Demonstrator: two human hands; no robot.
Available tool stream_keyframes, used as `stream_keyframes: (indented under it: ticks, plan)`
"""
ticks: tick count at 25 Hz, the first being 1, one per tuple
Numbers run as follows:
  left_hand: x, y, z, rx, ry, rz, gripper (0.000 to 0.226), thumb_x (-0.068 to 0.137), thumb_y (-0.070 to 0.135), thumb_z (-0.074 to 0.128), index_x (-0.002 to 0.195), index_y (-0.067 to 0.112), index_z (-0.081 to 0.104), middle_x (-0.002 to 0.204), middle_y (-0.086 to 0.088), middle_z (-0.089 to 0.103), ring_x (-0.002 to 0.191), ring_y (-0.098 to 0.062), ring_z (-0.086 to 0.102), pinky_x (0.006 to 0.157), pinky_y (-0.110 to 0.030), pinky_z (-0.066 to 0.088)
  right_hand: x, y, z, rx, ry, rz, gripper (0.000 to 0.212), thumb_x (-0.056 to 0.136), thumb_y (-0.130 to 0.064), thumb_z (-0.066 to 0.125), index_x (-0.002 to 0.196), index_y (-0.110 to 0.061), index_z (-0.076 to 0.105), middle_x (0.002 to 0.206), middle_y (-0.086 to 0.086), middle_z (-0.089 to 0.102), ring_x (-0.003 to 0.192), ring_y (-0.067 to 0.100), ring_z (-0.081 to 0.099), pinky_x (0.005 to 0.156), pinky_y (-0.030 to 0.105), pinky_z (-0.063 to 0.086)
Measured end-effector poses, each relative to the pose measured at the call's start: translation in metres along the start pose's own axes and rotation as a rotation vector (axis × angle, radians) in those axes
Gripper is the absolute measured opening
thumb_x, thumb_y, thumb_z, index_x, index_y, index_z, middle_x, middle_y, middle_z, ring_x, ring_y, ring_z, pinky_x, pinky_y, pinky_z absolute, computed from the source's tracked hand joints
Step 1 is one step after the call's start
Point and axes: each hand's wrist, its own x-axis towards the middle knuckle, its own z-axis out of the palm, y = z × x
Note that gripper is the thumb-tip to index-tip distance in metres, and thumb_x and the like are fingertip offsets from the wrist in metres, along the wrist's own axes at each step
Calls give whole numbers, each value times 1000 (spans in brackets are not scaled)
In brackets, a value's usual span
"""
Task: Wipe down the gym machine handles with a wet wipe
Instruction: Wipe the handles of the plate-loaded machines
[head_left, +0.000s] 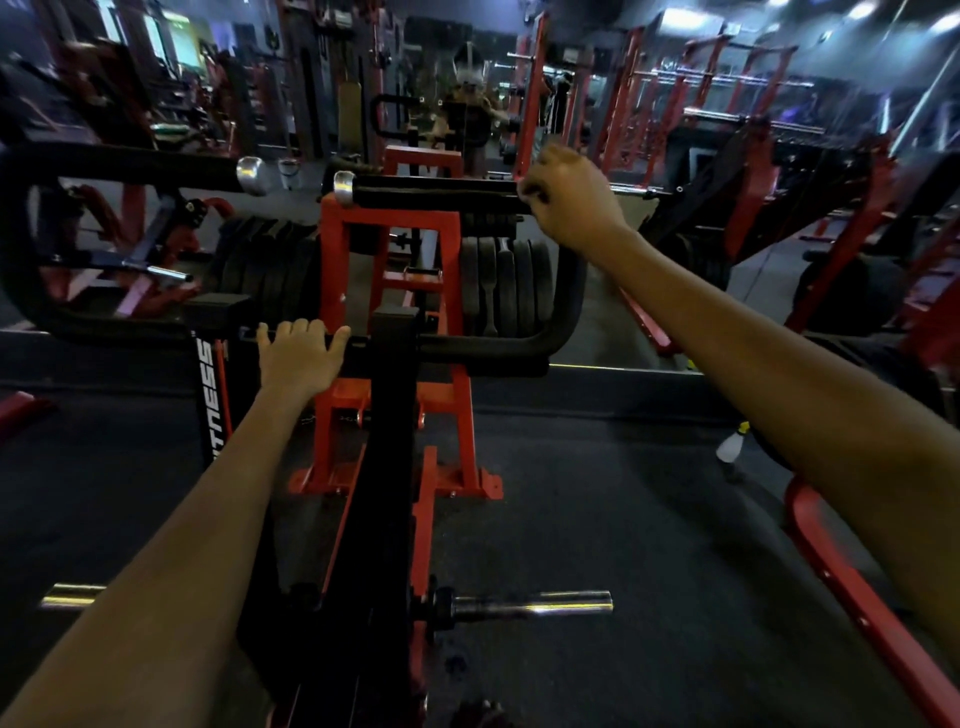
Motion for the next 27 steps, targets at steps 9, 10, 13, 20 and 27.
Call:
stream_keyframes:
  ticks: [9,10,13,20,27]
  plan:
    - [11,12,-13,20,-193,-130,57,101,42,24,132,1,47,142,-21,41,135,-36,29,115,-51,7,-62,18,17,-28,-20,67,16,84,-2,51,89,2,65,100,20,56,96,33,53,72,33,41]
    - [17,18,-19,-13,-247,-196,59,102,42,19,139,1,39,147,-21,34,138,-37,25,115,-51,6,-53,15,14,-50,-2,47,16,85,-2,51,89,3,66,100,20,56,96,34,53,75,36,44]
    - [22,49,-24,-204,-131,-214,59,101,45,22,137,2,41,142,-23,37,131,-40,35,111,-50,20,-16,5,9,-117,75,-126,12,79,3,55,84,2,67,91,20,59,88,36,58,81,43,48]
    - [16,75,-12,-416,-67,36,35,98,34,40,110,6,58,111,-16,57,97,-30,55,78,-33,40,-57,26,26,-93,129,-43,12,77,-1,55,83,2,64,94,21,59,87,38,57,81,46,49]
    - [24,98,-20,-37,-75,97,41,93,39,49,107,2,57,106,-15,61,100,-32,58,84,-36,41,-71,19,30,51,91,111,16,85,-5,53,86,3,67,93,18,57,89,31,55,78,34,47]
